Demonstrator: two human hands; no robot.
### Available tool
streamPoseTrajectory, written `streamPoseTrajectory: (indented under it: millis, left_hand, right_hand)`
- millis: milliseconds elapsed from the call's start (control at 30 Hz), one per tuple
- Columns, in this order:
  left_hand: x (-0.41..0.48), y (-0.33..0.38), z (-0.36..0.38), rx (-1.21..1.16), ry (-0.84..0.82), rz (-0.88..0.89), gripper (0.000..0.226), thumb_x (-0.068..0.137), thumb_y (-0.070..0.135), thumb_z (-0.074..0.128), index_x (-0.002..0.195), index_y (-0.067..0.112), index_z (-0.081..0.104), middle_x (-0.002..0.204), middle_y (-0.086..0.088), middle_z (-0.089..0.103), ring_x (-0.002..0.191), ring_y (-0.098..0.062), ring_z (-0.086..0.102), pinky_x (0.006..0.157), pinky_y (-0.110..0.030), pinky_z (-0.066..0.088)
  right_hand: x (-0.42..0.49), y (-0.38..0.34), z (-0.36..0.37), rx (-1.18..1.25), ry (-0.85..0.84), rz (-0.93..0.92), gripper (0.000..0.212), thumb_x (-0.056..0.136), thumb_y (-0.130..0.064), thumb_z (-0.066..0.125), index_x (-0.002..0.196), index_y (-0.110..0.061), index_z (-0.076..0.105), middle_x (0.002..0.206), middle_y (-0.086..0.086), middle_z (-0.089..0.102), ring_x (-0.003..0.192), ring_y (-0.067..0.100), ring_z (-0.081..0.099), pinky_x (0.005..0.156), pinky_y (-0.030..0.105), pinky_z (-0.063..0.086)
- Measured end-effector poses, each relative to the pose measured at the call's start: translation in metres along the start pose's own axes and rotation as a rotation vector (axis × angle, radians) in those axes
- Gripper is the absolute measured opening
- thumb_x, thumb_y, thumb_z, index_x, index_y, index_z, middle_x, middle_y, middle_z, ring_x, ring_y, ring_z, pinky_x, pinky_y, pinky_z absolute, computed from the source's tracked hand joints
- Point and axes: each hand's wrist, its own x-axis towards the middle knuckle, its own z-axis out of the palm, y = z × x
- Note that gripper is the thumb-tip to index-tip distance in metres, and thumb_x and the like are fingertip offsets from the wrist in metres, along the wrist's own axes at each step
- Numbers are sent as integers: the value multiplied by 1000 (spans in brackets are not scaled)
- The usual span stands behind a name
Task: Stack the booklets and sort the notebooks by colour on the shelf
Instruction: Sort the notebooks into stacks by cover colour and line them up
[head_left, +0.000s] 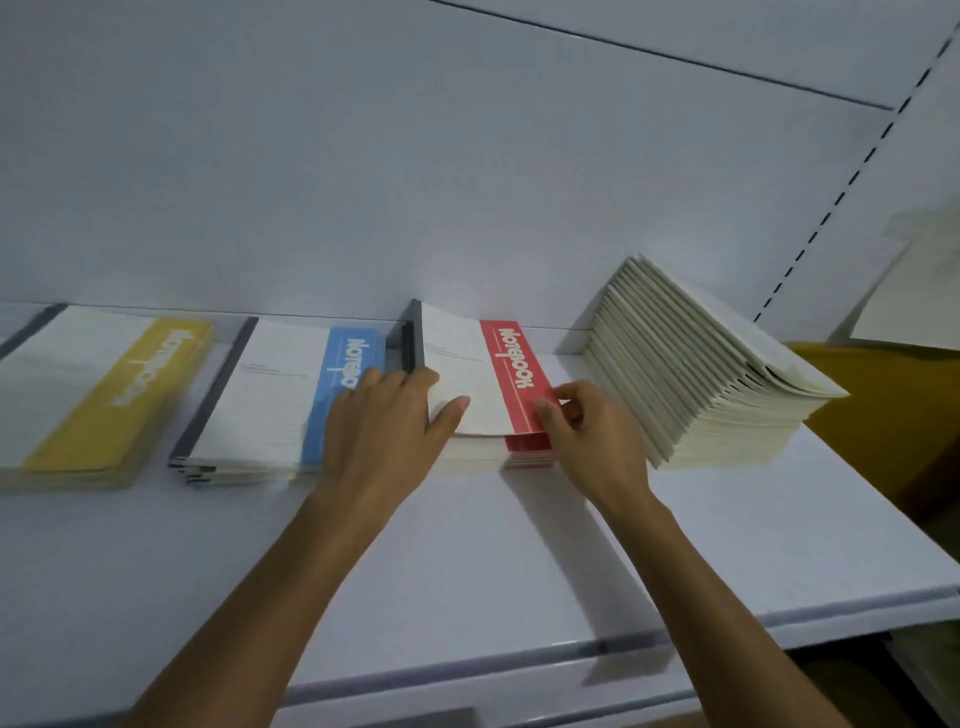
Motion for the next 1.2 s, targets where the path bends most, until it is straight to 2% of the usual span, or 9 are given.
streamPoseTrajectory:
  millis: [100,200,300,400,567,700,800,933,1200]
  left_hand:
    - [-2,-6,9,127,-24,-5,57,87,63,37,119,22,61,107,-3,65,100,-22,58,77,-35,45]
    - [-10,-7,16,127,44,9,62,82,66,39,109,18,68,96,-7,66,87,-26,60,67,-35,43]
    - [-14,-1,15,191,-14,-38,88,72,83,22,117,19,62,96,-3,68,89,-24,60,71,-35,42]
    - [-14,3,9,299,-69,-82,104,54,95,12,115,22,54,99,1,64,92,-18,59,70,-30,43]
    - [-15,0,2,350,-109,-199,104,42,98,27,113,24,45,102,5,62,90,-13,62,66,-29,48]
    - [-20,-3,5,406,-92,-132,80,56,91,41,99,24,49,91,7,64,81,-12,64,60,-24,37]
    - [-17,7,9,509,-125,-47,70,66,85,41,96,22,46,89,7,65,80,-13,64,58,-25,32]
    - [-16,7,13,610,-225,-76,63,70,83,37,83,21,36,87,4,64,81,-17,64,58,-27,29]
    - [-4,10,8,626,-260,5,63,77,79,37,92,20,53,90,0,66,84,-20,65,59,-27,31]
  right_hand:
    - [8,17,12,-116,-116,0,40,91,-55,50,110,-23,63,99,-7,66,80,8,63,73,32,56]
    - [7,30,14,-6,-156,-35,51,86,-66,44,110,-25,64,101,-7,66,81,5,63,72,30,55]
    - [2,33,7,30,-185,-101,68,74,-83,43,109,-29,66,99,-15,61,84,4,59,70,22,46]
    - [1,33,-1,-135,-237,-196,74,60,-93,44,102,-34,60,92,-19,54,86,5,53,78,28,45]
    - [14,41,-9,-378,-322,-341,68,62,-90,43,92,-30,53,84,-16,60,75,6,57,70,27,44]
    - [17,45,-4,-287,-340,-425,59,67,-86,42,89,-31,44,72,-21,51,54,0,47,52,14,32]
    - [14,45,-2,-216,-250,-477,55,74,-80,45,83,-26,44,59,-20,40,46,0,38,46,17,26]
    - [11,48,3,-191,-242,-471,56,77,-76,45,85,-21,48,63,-16,48,49,4,44,48,21,36]
    - [14,55,2,-74,-257,-449,57,72,-74,53,94,-21,56,66,-21,47,51,-5,42,48,14,26]
